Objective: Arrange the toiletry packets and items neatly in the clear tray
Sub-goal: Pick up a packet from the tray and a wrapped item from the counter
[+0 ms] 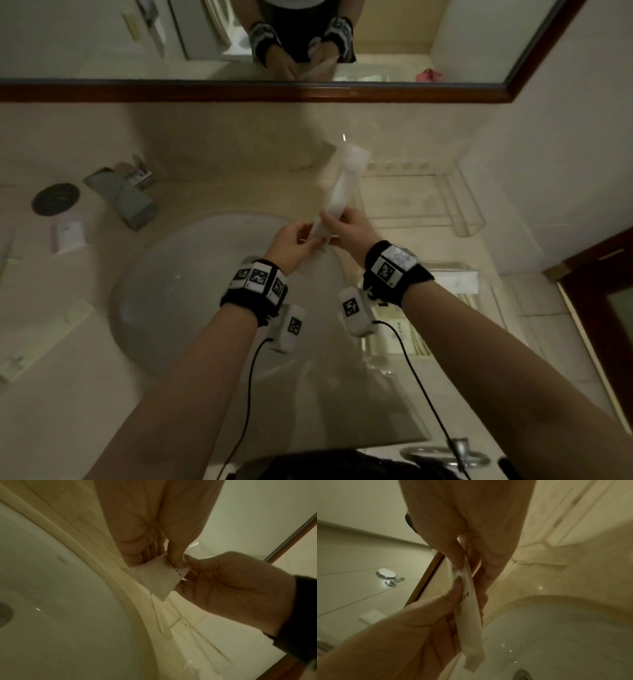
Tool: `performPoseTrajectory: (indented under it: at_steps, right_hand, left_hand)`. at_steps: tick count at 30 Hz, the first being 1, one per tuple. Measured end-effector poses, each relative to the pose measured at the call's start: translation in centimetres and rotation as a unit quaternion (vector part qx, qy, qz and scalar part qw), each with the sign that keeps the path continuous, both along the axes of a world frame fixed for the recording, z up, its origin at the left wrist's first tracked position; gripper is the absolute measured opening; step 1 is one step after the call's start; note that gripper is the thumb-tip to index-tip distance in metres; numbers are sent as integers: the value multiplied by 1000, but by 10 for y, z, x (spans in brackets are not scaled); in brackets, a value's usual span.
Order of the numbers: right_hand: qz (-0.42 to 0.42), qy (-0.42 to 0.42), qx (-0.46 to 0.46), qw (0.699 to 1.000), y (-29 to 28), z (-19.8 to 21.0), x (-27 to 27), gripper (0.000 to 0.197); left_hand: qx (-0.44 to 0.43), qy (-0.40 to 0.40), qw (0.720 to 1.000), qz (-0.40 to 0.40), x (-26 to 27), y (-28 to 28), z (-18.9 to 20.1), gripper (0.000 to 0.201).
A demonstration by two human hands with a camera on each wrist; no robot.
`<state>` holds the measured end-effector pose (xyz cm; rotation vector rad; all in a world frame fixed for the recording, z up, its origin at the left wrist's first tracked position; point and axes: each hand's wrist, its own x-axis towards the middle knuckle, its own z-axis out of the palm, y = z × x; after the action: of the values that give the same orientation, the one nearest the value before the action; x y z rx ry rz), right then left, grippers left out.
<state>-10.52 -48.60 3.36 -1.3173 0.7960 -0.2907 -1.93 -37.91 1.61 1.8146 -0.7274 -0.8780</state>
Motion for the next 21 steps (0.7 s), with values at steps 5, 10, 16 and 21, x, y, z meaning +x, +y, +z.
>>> performPoseTrajectory:
  at_steps: [5,10,16,21]
  right_hand:
    - [-63,-25,15,998,-25,5,-62,27]
    - [-125,-28,40,991,-51,10,-113,25]
    - [-226,-38,101,968,-71,-1,-164,15]
    - [-222,-52,198,953,-82,-11,-195,17]
  left_hand:
    - [70,-59,993,-75,-48,-8,3,31]
    - [89,-34,991,-97,-88,-20,1,30]
    - [72,-55,995,-27,-108,-28,4,28]
    - [44,39,998,26,-126,-43,4,25]
